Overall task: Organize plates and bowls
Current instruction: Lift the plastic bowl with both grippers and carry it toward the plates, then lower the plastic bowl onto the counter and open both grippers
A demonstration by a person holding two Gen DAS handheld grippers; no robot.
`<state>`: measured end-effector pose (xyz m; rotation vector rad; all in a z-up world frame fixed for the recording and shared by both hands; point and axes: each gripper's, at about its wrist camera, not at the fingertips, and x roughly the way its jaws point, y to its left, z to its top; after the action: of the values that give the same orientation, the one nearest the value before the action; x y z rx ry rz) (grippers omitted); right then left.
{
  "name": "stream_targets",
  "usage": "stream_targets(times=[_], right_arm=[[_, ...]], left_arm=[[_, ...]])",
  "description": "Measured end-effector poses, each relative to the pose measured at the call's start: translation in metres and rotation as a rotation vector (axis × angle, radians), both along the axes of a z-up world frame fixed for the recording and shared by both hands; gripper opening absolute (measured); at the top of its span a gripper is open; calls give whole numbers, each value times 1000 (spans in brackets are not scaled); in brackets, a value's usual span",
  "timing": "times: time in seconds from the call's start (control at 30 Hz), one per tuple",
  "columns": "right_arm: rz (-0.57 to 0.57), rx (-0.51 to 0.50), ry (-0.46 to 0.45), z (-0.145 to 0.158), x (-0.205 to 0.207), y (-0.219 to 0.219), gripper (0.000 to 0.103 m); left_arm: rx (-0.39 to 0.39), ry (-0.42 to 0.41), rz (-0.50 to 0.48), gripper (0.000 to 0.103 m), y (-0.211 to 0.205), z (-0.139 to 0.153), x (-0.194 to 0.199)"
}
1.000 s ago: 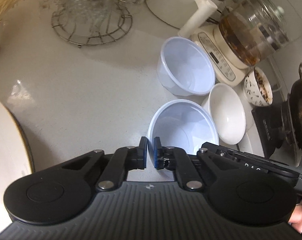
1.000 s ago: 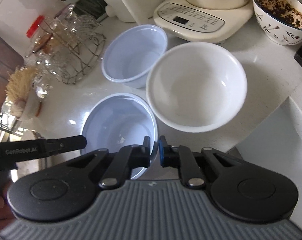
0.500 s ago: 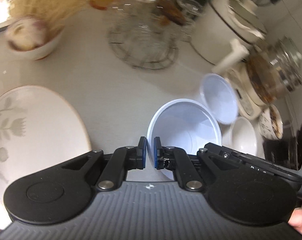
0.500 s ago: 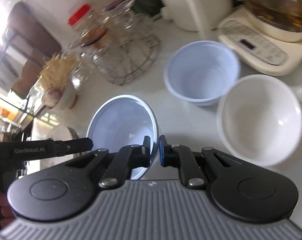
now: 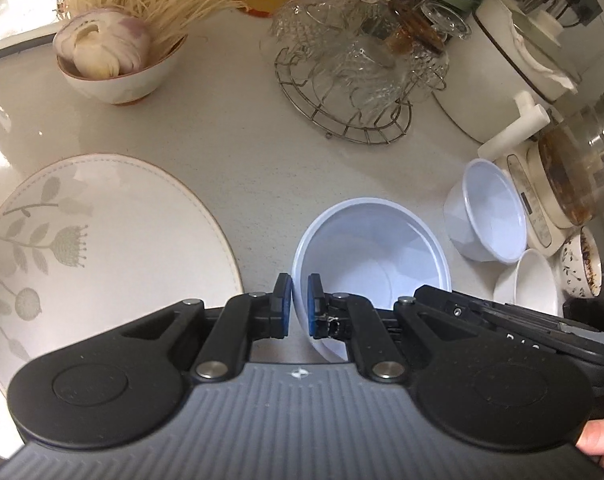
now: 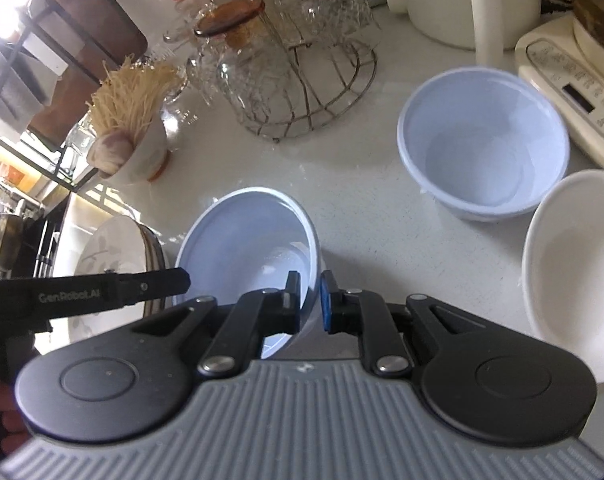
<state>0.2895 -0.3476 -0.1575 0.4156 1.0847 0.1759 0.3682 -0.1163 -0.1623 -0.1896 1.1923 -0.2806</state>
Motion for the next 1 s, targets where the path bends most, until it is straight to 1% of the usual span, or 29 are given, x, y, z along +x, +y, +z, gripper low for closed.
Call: stream_targets(times=[0.23,0.33,0.4,0.43,0.47,0.63,0.73,0.8,0.9,1.0], right_arm=[[-14,3,24,-6,2,1,14],[-26,1,33,-5,4,1,16],[-44,-4,30,-1,4,0,27],[-59,-11,16,2,3,0,37],[-69,-21,-1,7,1,0,40],[-70,-68,-57,27,-5,2,40],[-71,-78,-80,41,-7,3,40],[-72,-80,-96,52,-7,4,40],[-78,-80,-135,70,-10,4,40],[-74,-106,-187,86,-15,8,40]], left_arm=[[-22,12,13,8,2,-7,5],[4,9,18,8,2,-6,5],[4,15,34,9,5,-3,6],[9,12,39,9,7,0,4],[15,6,42,9,9,3,2],[18,-23,57,9,12,25,-5],[13,-48,58,9,13,41,-10],[20,-72,55,9,12,54,-13],[7,-109,48,9,13,73,-16],[1,-147,30,9,12,93,-21]])
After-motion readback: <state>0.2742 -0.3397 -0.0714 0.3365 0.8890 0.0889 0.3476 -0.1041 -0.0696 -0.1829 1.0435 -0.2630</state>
